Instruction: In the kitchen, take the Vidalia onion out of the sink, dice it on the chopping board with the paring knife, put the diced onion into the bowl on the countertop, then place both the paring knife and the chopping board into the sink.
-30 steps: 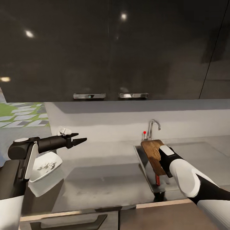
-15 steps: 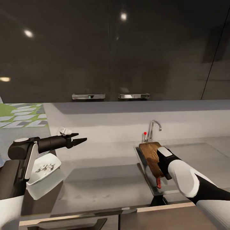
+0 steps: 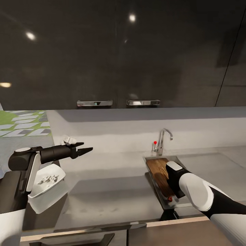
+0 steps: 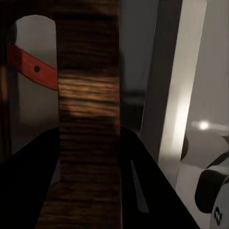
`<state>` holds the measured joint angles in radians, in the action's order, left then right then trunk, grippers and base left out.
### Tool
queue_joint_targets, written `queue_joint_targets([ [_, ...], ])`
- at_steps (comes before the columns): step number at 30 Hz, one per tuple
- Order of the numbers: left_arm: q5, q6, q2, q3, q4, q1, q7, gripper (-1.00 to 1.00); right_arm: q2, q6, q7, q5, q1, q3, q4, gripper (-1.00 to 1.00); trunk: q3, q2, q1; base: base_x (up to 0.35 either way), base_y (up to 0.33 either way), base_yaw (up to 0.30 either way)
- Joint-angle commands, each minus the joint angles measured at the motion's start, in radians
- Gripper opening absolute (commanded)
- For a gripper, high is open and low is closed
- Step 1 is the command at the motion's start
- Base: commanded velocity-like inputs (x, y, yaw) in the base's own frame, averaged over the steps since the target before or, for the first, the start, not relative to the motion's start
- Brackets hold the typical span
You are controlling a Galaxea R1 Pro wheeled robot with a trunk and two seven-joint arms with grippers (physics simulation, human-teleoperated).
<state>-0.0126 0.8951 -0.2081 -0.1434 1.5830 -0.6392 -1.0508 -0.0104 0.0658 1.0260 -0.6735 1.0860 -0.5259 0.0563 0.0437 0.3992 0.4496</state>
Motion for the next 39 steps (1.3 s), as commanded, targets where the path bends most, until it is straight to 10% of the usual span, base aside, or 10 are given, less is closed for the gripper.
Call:
queue_joint_targets([
  [1, -0.001, 0.008, 0.000, 0.000, 0.000, 0.000, -0.003, 1.00, -0.001, 0.007, 0.005, -0.008, 0.000, 0.007, 0.000, -1.00, 0.000, 0.001, 0.000, 0.000, 0.000, 0.000],
  [13, -0.001, 0.008, 0.001, 0.001, 0.000, 0.000, -0.003, 1.00, -0.052, 0.008, 0.003, -0.009, 0.000, 0.009, -0.001, -1.00, 0.000, 0.001, 0.000, 0.000, 0.000, 0.000],
  [39, -0.001, 0.008, 0.001, 0.001, 0.000, 0.000, -0.003, 1.00, -0.057, 0.009, -0.005, -0.012, 0.000, 0.009, 0.002, -1.00, 0.000, 0.001, 0.000, 0.049, 0.000, 0.000],
])
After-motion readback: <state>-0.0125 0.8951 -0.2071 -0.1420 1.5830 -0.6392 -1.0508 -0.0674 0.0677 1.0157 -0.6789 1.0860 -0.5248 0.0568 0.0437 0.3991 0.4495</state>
